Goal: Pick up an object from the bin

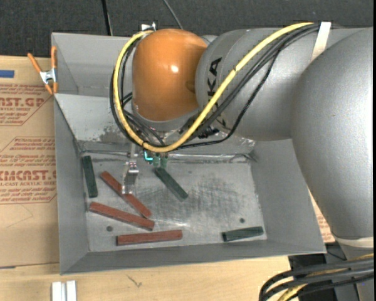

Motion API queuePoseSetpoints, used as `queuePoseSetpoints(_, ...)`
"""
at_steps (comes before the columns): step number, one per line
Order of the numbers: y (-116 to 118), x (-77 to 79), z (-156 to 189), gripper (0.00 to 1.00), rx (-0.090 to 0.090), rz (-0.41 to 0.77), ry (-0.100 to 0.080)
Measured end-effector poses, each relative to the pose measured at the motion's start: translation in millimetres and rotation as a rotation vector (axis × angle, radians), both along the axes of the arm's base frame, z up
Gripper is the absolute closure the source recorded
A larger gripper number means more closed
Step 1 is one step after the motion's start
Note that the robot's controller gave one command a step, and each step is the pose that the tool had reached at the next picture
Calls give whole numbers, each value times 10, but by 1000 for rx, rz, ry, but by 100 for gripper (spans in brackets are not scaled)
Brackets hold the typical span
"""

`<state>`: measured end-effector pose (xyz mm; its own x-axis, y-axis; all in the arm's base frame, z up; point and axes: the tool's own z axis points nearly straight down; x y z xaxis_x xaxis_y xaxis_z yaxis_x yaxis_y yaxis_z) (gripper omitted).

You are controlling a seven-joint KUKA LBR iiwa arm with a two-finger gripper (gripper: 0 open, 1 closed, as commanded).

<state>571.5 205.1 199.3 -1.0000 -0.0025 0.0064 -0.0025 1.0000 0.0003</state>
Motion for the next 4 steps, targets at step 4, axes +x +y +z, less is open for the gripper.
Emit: queuePoseSetpoints(4, -644, -431, -490, 0, -1, 46, 2)
